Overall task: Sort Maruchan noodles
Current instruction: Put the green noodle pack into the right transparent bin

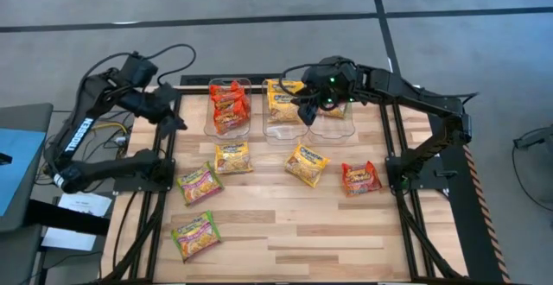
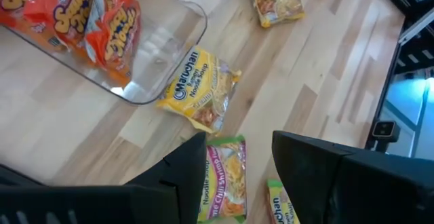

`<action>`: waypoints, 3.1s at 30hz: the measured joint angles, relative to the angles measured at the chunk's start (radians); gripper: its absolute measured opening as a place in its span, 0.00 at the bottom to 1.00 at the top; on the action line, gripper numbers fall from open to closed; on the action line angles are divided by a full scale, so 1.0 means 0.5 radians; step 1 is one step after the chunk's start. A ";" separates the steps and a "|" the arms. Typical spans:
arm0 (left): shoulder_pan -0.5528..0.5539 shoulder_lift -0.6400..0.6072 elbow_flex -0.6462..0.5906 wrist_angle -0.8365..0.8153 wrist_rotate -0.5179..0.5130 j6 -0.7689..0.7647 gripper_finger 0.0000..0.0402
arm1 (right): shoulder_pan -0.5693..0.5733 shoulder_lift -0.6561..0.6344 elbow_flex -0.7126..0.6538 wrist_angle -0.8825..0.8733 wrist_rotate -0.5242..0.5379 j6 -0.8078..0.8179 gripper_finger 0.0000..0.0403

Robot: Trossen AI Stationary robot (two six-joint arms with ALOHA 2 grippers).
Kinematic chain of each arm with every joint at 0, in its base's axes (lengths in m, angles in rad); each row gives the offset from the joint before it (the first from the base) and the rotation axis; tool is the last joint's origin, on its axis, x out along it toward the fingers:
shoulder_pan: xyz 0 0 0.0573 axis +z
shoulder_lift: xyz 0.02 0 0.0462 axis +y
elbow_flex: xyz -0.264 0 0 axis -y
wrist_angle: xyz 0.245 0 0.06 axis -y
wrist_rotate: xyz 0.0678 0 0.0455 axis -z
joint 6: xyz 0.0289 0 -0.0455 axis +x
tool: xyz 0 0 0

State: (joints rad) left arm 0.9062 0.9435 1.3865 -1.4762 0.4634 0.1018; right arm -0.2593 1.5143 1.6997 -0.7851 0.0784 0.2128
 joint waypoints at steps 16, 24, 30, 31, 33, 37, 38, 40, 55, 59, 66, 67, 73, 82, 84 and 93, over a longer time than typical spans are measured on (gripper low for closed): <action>-0.299 -0.083 -0.541 0.051 0.317 -0.262 0.45 | 0.124 0.001 -0.001 -0.124 -0.003 -0.007 0.43; -0.699 -0.173 -0.771 0.514 0.026 -0.630 0.46 | 0.189 0.001 -0.001 -0.149 -0.004 -0.006 0.43; -1.053 -0.155 -0.861 0.584 -0.314 -0.916 0.46 | 0.252 0.001 -0.001 -0.151 -0.007 -0.006 0.43; -1.116 -0.156 -0.874 0.581 -0.357 -0.974 0.46 | 0.263 0.001 -0.001 -0.151 -0.006 -0.005 0.43; -1.239 -0.157 -0.903 0.593 -0.416 -1.091 0.46 | 0.283 0.001 -0.001 -0.151 -0.007 -0.005 0.43; -1.463 -0.156 -0.996 0.633 -0.528 -1.334 0.46 | 0.317 0.001 -0.017 -0.150 -0.007 -0.006 0.43; -1.514 -0.155 -1.023 0.648 -0.554 -1.390 0.46 | 0.326 0.001 -0.030 -0.153 -0.007 -0.006 0.43; -1.624 -0.154 -1.065 0.655 -0.600 -1.501 0.46 | 0.337 0.001 -0.054 -0.171 -0.007 -0.005 0.43; -2.215 0.169 -1.182 0.761 -1.100 -1.924 0.46 | 0.337 0.179 -0.082 -0.293 -0.007 -0.003 0.43; -2.260 0.373 -1.183 0.795 -1.130 -1.927 0.46 | 0.337 0.224 -0.083 -0.329 -0.009 0.059 0.43; -2.299 0.622 -1.182 0.902 -1.132 -1.938 0.46 | 0.359 0.191 -0.082 -0.368 -0.077 0.103 0.43; -2.305 0.647 -1.182 0.892 -1.131 -1.954 0.46 | 0.367 0.180 -0.079 -0.362 -0.077 0.104 0.43; -2.352 0.756 -1.183 0.970 -1.099 -1.960 0.46 | 0.413 0.128 -0.075 -0.367 -0.076 0.104 0.43; -2.352 0.995 -1.212 1.105 -1.089 -1.983 0.46 | 0.453 0.102 -0.079 -0.395 -0.076 0.103 0.43; -2.353 1.030 -1.235 1.127 -1.082 -2.007 0.46 | 0.460 0.100 -0.079 -0.392 -0.076 0.105 0.43; -2.354 1.055 -1.243 1.158 -1.090 -2.000 0.36 | 0.462 0.100 -0.079 -0.392 -0.076 0.171 0.43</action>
State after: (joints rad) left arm -0.2710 1.4708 0.7651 -0.8971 -0.0818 -0.8982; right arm -0.0284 1.5642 1.6604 -0.9811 0.0405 0.2981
